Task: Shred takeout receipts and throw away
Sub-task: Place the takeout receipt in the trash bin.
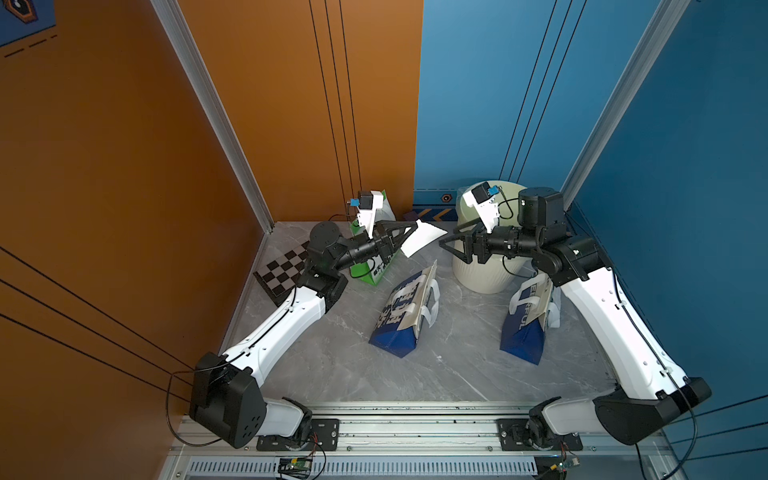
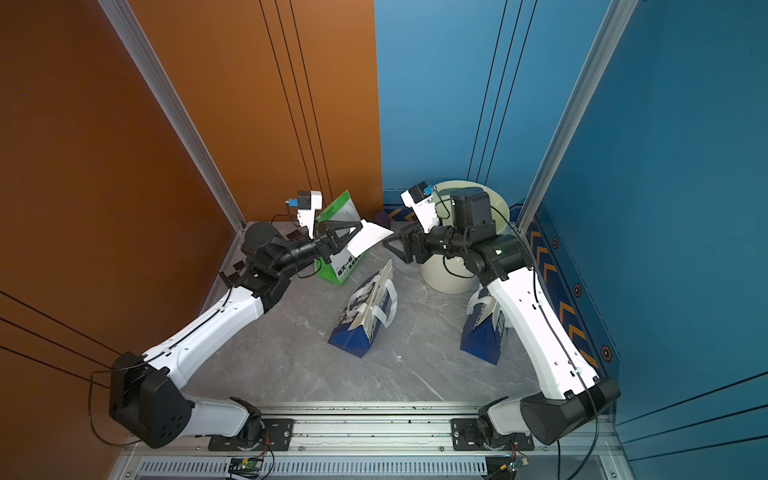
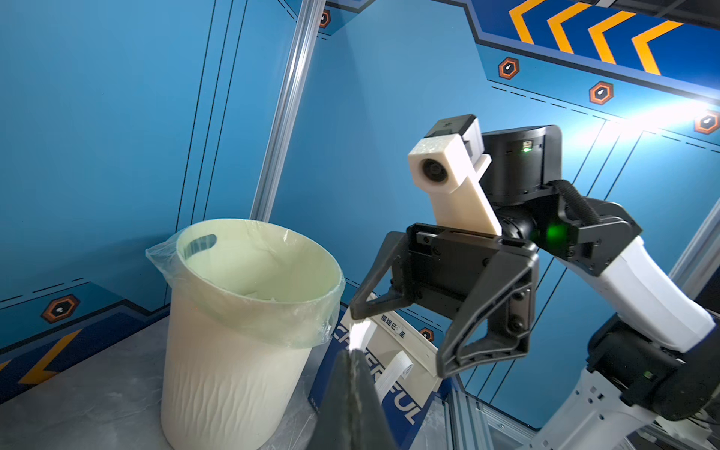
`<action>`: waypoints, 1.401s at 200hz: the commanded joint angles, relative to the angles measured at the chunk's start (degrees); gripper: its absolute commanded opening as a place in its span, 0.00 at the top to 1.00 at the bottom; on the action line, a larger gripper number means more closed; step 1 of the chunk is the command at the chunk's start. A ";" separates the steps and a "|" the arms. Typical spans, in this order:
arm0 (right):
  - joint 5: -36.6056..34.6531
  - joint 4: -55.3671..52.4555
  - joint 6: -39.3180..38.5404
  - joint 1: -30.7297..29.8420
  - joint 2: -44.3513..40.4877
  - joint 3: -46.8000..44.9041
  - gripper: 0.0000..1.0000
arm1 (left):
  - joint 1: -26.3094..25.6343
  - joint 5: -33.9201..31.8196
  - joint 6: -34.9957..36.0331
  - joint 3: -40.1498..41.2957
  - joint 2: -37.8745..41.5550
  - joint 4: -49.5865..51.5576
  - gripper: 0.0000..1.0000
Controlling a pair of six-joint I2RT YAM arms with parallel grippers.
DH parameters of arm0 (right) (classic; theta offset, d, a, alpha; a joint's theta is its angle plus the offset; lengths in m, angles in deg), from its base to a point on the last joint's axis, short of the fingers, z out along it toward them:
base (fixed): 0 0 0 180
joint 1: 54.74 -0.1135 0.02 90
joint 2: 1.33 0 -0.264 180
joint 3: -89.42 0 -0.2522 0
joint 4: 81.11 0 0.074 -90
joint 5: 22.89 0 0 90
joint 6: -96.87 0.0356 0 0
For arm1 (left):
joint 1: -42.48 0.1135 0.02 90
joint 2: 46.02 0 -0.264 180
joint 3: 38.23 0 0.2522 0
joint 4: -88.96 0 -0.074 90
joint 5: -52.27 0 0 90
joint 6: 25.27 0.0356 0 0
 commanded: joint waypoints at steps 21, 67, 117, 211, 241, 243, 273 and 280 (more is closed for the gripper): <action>4.02 0.15 -1.74 -2.37 1.55 1.09 0.44 | -0.98 4.48 -1.43 -1.53 0.23 -2.30 1.00; 4.53 0.79 -0.83 -3.80 2.49 2.77 0.99 | -1.06 4.42 -1.30 -1.60 -0.24 -2.35 1.00; -8.16 3.57 2.99 -1.57 0.70 0.96 1.00 | 2.49 -5.35 -0.76 1.45 1.55 -2.28 0.57; -42.57 4.76 7.65 14.53 3.33 -1.03 1.00 | 10.97 -22.53 10.51 10.23 11.10 10.14 0.36; -41.45 4.50 9.50 16.90 7.54 1.24 1.00 | 12.63 -28.82 13.40 12.10 13.70 14.95 0.36; -41.45 4.47 9.55 16.95 7.83 1.45 1.00 | 12.77 -29.18 13.50 12.26 13.86 15.18 0.36; -42.10 2.68 9.45 17.13 12.22 3.82 1.00 | 14.88 -33.67 14.25 13.45 15.99 18.63 0.36; -42.32 2.15 9.43 17.19 13.09 3.82 1.00 | 15.37 -34.52 14.26 13.60 16.22 19.70 0.36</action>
